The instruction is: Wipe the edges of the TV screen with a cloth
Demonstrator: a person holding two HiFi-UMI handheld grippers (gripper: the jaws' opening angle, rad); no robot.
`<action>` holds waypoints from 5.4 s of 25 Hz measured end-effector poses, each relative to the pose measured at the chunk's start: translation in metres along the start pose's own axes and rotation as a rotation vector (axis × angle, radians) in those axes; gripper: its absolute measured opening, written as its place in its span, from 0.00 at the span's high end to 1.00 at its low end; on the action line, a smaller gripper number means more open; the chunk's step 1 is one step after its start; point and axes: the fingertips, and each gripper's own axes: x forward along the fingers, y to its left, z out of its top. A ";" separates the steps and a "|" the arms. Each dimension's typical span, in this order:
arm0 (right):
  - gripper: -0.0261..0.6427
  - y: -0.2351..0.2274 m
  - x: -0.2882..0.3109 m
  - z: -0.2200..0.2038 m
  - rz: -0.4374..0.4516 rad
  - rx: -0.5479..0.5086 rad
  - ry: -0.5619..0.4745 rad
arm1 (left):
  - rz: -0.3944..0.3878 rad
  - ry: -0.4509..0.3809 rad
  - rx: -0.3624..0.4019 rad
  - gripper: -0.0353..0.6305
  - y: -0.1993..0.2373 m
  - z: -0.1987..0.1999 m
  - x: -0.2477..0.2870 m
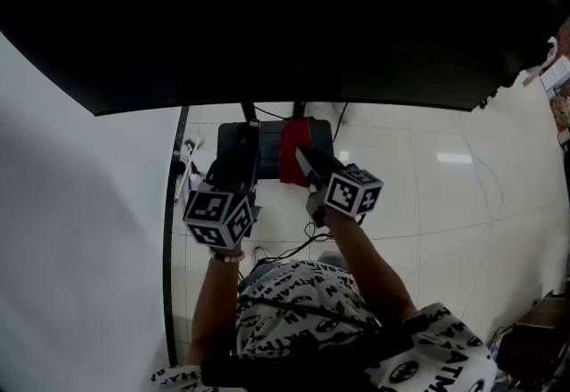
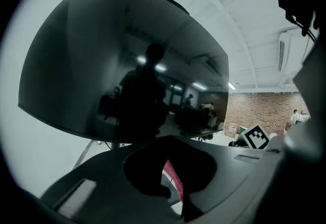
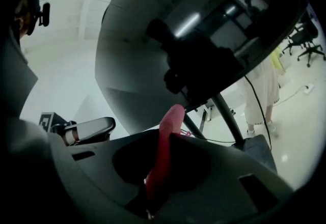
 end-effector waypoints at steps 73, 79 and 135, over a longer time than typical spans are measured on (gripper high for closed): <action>0.88 -0.392 -0.302 0.240 -0.606 0.023 -0.345 | -0.354 0.158 -0.054 0.96 -0.321 -0.075 0.263; 0.88 -0.378 -0.320 0.272 -0.813 -0.433 -0.174 | -0.368 0.149 -0.051 0.96 -0.342 -0.074 0.263; 0.87 0.027 -0.406 0.780 -0.897 -1.295 -0.555 | -0.628 -0.292 0.363 0.96 -0.481 0.370 0.235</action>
